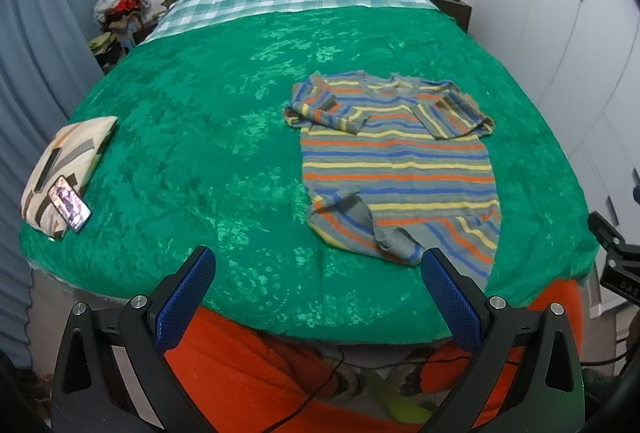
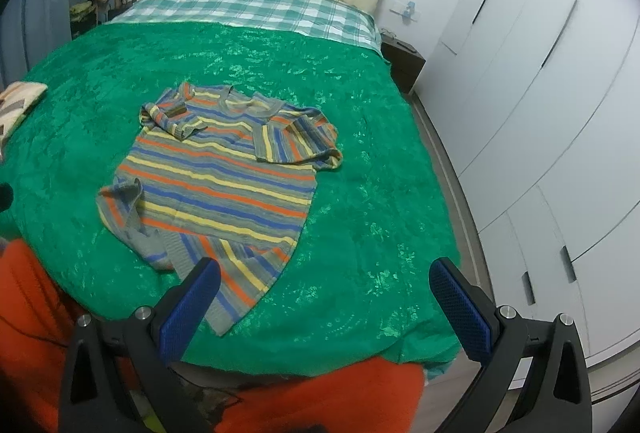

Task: Fold small clothes
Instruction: 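Move both grippers toward the striped sweater on the bed, then grasp the sweater hem with the left gripper while the right gripper grasps the hem too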

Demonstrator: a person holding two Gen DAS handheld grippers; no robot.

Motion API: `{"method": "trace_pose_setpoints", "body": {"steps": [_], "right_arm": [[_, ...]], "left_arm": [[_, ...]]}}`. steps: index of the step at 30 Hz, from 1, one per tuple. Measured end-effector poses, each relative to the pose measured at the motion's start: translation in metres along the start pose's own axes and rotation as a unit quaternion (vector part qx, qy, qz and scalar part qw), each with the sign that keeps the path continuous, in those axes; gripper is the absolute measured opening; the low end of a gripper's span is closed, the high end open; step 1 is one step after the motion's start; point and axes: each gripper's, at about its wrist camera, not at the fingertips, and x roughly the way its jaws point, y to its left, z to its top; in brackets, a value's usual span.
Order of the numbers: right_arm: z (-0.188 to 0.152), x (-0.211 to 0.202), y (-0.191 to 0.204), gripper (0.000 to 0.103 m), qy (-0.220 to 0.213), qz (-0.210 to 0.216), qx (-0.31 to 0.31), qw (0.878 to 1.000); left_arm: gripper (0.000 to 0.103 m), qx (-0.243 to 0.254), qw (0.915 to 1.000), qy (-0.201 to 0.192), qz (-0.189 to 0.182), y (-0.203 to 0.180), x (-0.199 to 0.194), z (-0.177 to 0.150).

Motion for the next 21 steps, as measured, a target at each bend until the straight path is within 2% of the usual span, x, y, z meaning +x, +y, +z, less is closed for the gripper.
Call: {"method": "trace_pose_setpoints", "body": {"steps": [2, 4, 7, 9, 11, 13, 14, 15, 16, 17, 18, 19, 21], "right_arm": [[-0.001, 0.0, -0.002, 0.103, -0.009, 0.015, 0.012, 1.0], [-0.004, 0.003, -0.006, 0.103, -0.021, 0.052, 0.027, 0.998], [-0.02, 0.034, -0.011, 0.103, 0.006, 0.176, 0.064, 0.982], [-0.042, 0.076, -0.01, 0.103, 0.076, 0.255, 0.097, 0.959], [-0.064, 0.108, -0.008, 0.103, 0.118, 0.306, 0.132, 0.935], [-0.081, 0.133, -0.008, 0.103, 0.149, 0.337, 0.171, 0.914], [-0.089, 0.149, -0.01, 0.102, 0.166, 0.36, 0.203, 0.895], [-0.094, 0.162, -0.01, 0.099, 0.179, 0.38, 0.228, 0.879], [-0.098, 0.176, -0.01, 0.09, 0.191, 0.404, 0.25, 0.859], [-0.102, 0.185, -0.009, 0.084, 0.198, 0.416, 0.266, 0.847], [-0.104, 0.195, -0.007, 0.074, 0.205, 0.424, 0.281, 0.836], [-0.105, 0.203, -0.004, 0.072, 0.212, 0.434, 0.287, 0.827], [-0.107, 0.214, 0.003, 0.068, 0.229, 0.431, 0.288, 0.824]], "left_arm": [[0.102, -0.007, 1.0, -0.001, 0.003, 0.007, 0.004, 0.002], [0.103, -0.014, 0.9999, 0.003, 0.001, 0.015, 0.012, 0.001], [0.102, -0.019, 0.9997, 0.009, -0.009, 0.023, 0.03, -0.005], [0.102, -0.016, 0.9995, 0.015, -0.021, 0.023, 0.043, -0.012], [0.102, -0.015, 0.9978, 0.037, -0.053, 0.023, 0.067, -0.02], [0.102, -0.027, 0.9935, 0.058, -0.094, 0.021, 0.085, -0.021], [0.102, -0.038, 0.9902, 0.07, -0.115, 0.021, 0.094, -0.019], [0.102, -0.05, 0.9865, 0.077, -0.136, 0.021, 0.101, -0.016], [0.102, -0.062, 0.9835, 0.078, -0.151, 0.021, 0.107, -0.011], [0.102, -0.07, 0.9828, 0.074, -0.154, 0.021, 0.109, -0.007], [0.102, -0.071, 0.9833, 0.068, -0.153, 0.019, 0.108, -0.004], [0.102, -0.069, 0.9846, 0.057, -0.15, 0.017, 0.107, -0.001], [0.102, -0.061, 0.9871, 0.042, -0.142, 0.013, 0.105, 0.002]]}}
